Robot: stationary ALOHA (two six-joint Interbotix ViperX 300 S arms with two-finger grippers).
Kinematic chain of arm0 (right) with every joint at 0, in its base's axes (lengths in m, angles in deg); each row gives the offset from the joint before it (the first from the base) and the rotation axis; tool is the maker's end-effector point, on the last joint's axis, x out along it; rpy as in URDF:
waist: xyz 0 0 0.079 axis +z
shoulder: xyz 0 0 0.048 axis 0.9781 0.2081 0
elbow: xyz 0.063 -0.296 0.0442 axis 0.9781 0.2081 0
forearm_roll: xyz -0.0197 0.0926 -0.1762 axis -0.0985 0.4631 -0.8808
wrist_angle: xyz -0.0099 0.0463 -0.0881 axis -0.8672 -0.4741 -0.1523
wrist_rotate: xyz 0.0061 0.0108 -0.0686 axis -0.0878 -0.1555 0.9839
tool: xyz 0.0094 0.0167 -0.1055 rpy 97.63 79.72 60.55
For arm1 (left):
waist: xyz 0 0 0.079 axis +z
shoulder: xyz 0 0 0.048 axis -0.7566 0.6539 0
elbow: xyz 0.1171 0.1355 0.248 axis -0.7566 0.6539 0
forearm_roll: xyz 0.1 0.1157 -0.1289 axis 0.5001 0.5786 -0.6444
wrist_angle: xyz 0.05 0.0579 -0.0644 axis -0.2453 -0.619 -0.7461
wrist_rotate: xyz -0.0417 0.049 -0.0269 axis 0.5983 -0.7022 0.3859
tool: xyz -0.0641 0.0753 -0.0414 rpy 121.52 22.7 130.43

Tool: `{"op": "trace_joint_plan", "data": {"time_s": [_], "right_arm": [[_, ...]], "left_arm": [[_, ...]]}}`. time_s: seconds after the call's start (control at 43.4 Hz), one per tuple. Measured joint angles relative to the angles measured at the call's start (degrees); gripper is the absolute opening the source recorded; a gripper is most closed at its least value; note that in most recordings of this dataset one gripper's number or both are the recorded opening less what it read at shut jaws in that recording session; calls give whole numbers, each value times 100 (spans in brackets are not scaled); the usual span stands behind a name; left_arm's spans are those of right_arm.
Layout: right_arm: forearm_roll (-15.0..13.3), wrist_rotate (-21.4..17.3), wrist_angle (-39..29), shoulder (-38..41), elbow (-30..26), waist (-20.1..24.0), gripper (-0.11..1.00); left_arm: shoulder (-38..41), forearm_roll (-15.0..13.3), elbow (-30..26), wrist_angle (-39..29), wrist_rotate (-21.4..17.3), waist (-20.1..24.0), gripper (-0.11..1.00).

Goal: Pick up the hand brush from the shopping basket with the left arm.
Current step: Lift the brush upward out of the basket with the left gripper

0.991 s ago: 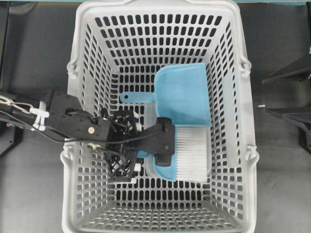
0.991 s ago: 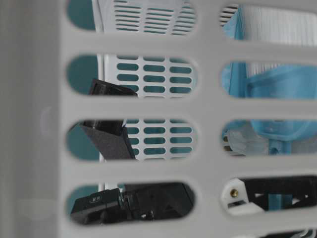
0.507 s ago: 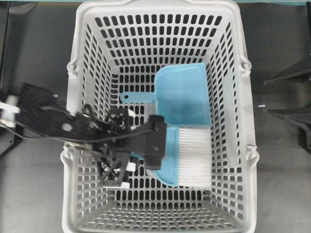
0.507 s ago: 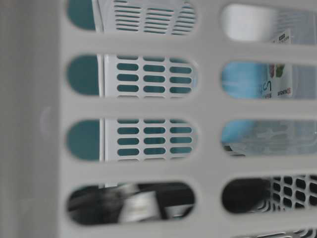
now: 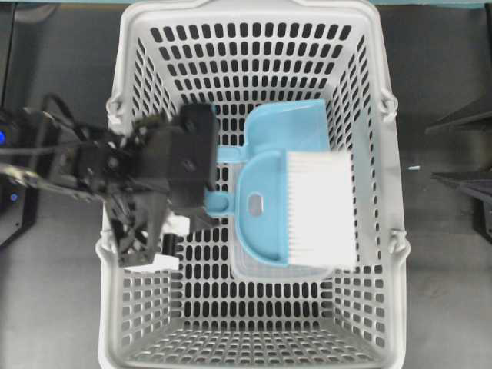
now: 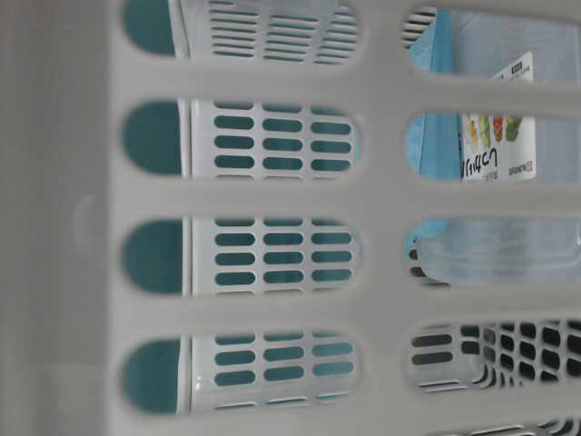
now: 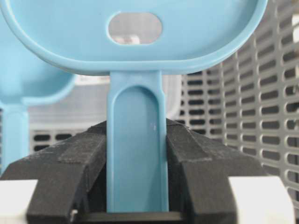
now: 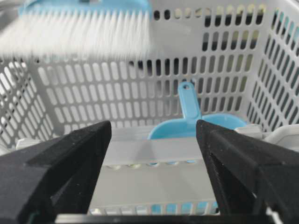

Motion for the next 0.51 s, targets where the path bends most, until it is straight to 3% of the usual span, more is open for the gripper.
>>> {"op": "trace_joint_plan", "data": {"time_s": [0.507], "right_arm": [[9,0,0,0,0,-9,70]], "left_arm": [[193,0,-123,-18,9,-9,25]]}}
